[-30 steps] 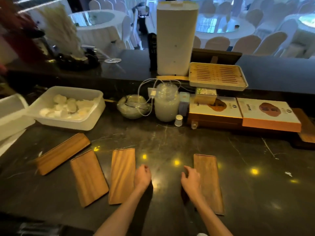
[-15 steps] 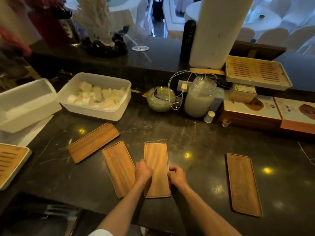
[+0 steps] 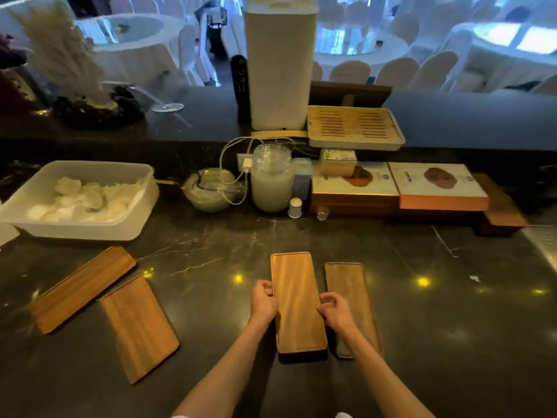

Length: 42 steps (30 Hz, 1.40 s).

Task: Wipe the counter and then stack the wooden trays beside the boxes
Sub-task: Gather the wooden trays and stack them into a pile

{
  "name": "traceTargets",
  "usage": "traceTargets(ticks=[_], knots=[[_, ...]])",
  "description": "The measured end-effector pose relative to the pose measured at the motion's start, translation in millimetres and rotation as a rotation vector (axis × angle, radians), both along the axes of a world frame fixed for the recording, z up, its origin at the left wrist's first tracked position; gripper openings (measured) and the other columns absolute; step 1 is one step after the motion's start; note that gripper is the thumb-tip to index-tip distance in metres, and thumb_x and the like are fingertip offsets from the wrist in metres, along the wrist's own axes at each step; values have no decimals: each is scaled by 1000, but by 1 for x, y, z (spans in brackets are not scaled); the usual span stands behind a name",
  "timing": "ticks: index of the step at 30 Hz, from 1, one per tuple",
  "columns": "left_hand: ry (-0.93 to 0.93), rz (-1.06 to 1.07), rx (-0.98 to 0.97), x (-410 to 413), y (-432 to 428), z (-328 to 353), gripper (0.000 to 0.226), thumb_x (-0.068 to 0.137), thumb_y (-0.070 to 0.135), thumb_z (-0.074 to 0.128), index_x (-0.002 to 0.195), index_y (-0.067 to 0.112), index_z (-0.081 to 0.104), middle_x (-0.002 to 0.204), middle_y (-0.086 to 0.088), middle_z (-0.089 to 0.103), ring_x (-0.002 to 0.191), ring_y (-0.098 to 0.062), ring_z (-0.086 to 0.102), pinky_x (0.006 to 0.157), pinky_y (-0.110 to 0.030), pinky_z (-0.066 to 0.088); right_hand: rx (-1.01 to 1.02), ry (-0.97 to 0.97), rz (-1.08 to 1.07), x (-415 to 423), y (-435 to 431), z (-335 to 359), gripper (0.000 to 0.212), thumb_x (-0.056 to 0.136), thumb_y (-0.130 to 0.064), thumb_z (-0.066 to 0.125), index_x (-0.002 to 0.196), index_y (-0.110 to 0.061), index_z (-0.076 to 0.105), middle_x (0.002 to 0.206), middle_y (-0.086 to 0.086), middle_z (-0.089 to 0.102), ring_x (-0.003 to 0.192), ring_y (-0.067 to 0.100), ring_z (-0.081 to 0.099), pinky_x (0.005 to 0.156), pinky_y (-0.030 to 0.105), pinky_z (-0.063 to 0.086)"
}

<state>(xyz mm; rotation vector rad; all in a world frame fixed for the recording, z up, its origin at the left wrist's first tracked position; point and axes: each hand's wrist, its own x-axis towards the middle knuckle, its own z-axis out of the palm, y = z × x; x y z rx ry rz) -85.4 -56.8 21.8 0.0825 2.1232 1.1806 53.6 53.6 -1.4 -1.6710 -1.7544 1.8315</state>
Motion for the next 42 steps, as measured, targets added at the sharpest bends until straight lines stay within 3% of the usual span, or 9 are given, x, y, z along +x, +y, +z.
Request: traceTargets(ticks=[2, 4, 7, 18, 23, 27, 33, 36, 42], knots=[[-6, -42, 4, 30, 30, 0, 27, 81, 1, 68, 100, 11, 51, 84, 4, 56, 78, -11, 55, 76, -31, 51, 29, -19, -38, 33, 26, -1, 26, 84, 6, 63, 107, -6, 60, 75, 6, 61, 75, 25, 60, 70, 41, 52], [4, -60, -11, 55, 53, -2, 25, 84, 2, 66, 103, 9, 53, 87, 2, 57, 85, -16, 57, 78, -31, 53, 64, -57, -48, 60, 45, -5, 24, 83, 2, 66, 103, -11, 62, 79, 5, 65, 82, 25, 65, 81, 47, 57], [-7, -27, -22, 85, 76, -4, 17, 89, 2, 59, 104, 8, 55, 81, 4, 56, 83, -15, 55, 69, -24, 47, 86, -102, -44, 92, 62, -10, 22, 85, -6, 67, 102, -19, 61, 88, 1, 69, 89, 20, 67, 85, 45, 58], [-4, -144, 11, 116, 98, -20, 35, 91, 6, 60, 125, 12, 58, 115, -4, 65, 109, -21, 62, 97, -40, 53, 185, -119, -62, 112, 73, -22, 22, 90, -14, 63, 111, -17, 64, 87, -6, 65, 86, 15, 62, 69, 28, 50], [-45, -184, 72, 119, 93, -24, 43, 88, 8, 64, 129, 15, 56, 102, 7, 62, 96, -11, 59, 87, -32, 54, 214, -135, -36, 117, 73, -22, 21, 90, -12, 62, 111, -17, 63, 86, -4, 68, 83, 13, 63, 59, 21, 44], [-69, -249, 75, 119, 91, -20, 41, 90, 8, 61, 130, 16, 55, 103, 6, 61, 103, -15, 60, 93, -37, 54, 204, -168, -42, 118, 75, -20, 21, 88, -12, 64, 109, -15, 67, 86, -2, 69, 82, 14, 63, 58, 22, 44], [-91, -322, 76, 117, 85, -20, 52, 92, 5, 58, 140, 18, 45, 125, -3, 58, 115, -20, 55, 99, -40, 51, 193, -183, -24, 120, 78, -16, 27, 87, -17, 68, 113, -15, 68, 95, 1, 73, 91, 17, 65, 79, 33, 52], [-109, -273, 4, 121, 84, -22, 44, 94, 9, 55, 136, 15, 46, 119, -2, 57, 110, -20, 55, 95, -38, 51, 176, -153, -29, 122, 75, -15, 33, 91, -26, 61, 121, -12, 65, 110, 6, 71, 102, 21, 64, 87, 36, 53], [-153, -255, -85, 139, 71, -33, 34, 92, 18, 58, 126, 13, 55, 104, 2, 59, 100, -17, 55, 83, -32, 52, 54, -196, -4, 125, 59, -12, 31, 96, -26, 51, 113, -6, 69, 100, 11, 72, 80, 17, 61, 71, 30, 51]])
